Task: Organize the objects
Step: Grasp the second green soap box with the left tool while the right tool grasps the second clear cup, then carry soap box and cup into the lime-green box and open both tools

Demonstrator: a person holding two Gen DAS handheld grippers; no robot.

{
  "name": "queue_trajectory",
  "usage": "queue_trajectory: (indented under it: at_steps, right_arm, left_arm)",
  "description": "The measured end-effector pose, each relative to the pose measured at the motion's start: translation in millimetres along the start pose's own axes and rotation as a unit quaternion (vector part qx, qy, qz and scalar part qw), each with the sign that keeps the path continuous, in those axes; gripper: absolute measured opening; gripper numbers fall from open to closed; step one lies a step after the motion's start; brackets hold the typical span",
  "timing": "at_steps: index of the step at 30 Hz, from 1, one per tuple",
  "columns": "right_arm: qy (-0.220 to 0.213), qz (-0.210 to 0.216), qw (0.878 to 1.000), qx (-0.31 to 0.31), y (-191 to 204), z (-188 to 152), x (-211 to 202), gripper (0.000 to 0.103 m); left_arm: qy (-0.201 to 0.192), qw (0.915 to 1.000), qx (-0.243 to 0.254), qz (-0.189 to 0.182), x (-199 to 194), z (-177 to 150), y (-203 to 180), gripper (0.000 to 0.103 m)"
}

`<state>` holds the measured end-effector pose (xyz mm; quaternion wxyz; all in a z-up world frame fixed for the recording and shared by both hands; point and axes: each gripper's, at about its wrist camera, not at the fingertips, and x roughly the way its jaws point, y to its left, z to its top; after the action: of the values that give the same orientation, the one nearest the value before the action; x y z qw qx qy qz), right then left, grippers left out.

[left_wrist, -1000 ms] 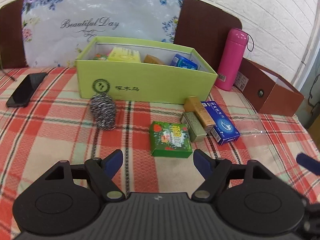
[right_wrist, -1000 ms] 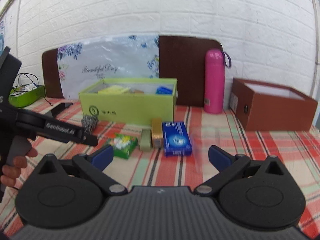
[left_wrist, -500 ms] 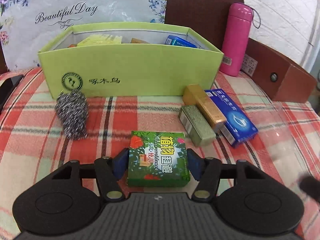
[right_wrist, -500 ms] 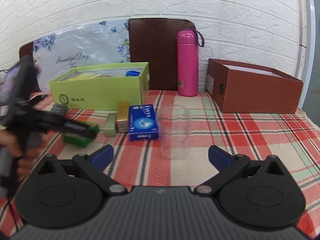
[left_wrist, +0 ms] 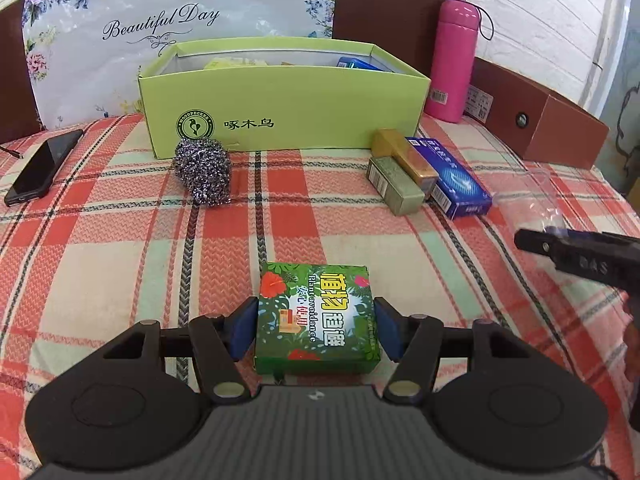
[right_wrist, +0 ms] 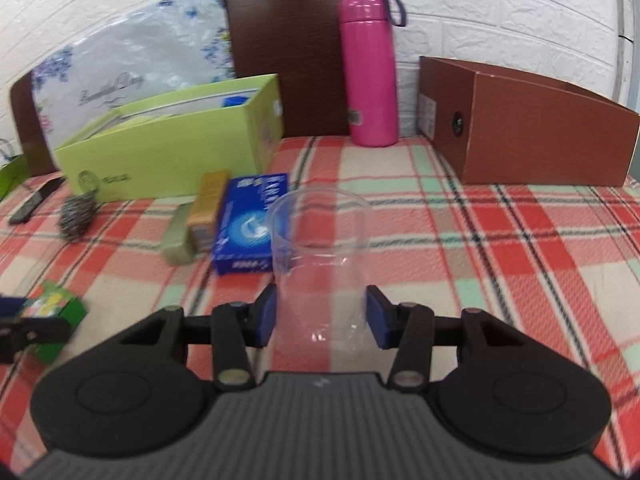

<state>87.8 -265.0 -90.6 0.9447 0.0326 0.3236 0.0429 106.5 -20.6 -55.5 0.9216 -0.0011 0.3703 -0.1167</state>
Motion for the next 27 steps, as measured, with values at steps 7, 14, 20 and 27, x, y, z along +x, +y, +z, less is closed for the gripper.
queue_trajectory:
  at_steps: [7,14,20,27]
  right_arm:
    - [0.016,0.078,0.997,-0.017,46,-27,-24,0.049]
    - [0.009,0.065,0.997,-0.043,62,-23,-31,0.068]
    - [0.009,0.072,0.996,-0.053,71,-18,-26,0.068]
    - [0.022,0.078,0.995,-0.054,76,-15,-20,0.053]
  left_arm:
    - [0.002,0.9998,0.014,0.012,-9,-10,-1,0.065]
    - [0.005,0.9998,-0.006,0.016,-12,-10,10,0.065]
    - [0.001,0.9999,0.005,0.009,-10,-10,12,0.065]
    - [0.002,0.9998,0.016,-0.007,-11,-7,15,0.063]
